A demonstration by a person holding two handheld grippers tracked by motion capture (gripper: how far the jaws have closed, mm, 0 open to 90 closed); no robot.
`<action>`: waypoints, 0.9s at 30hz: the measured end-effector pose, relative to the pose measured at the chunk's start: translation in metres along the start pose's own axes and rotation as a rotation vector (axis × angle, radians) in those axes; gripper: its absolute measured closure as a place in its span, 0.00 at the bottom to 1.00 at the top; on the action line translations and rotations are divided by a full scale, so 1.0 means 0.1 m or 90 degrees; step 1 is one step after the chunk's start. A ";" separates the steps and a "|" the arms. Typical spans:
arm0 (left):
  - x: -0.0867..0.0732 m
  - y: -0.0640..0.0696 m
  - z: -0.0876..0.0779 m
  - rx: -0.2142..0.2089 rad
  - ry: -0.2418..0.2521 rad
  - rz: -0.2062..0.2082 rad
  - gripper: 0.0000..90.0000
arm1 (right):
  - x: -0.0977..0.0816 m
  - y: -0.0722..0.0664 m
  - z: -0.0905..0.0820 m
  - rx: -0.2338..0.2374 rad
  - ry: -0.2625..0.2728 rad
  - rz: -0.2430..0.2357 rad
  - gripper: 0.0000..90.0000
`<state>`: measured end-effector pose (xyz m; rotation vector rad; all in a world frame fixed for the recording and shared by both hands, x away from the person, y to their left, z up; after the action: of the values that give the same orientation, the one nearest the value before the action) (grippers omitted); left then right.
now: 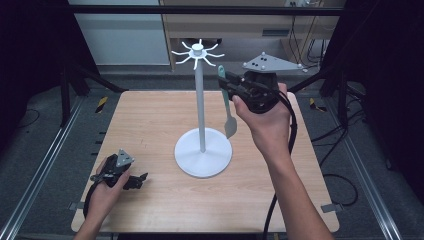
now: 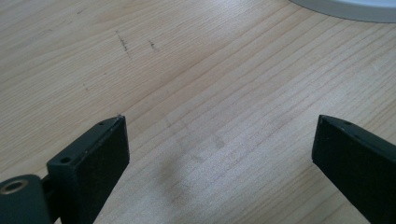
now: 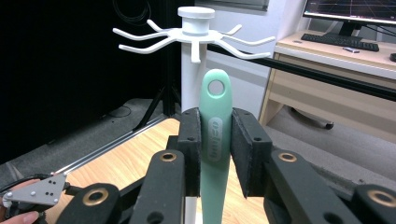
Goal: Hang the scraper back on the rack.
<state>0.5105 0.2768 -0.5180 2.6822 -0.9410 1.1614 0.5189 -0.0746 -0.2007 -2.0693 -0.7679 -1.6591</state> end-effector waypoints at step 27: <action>0.00 0.00 0.00 -0.001 0.000 0.001 0.04 | 0.11 -0.06 0.04 0.013 0.002 -0.006 0.83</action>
<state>0.5105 0.2765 -0.5182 2.6811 -0.9438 1.1603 0.5200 -0.0656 -0.1917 -2.0522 -0.7914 -1.6530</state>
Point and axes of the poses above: each handheld gripper's, and its own axes: z roughly forward along the jaws, x roughly out of its top, y roughly to its right, the point moved 5 cm from there along z, roughly forward along the jaws
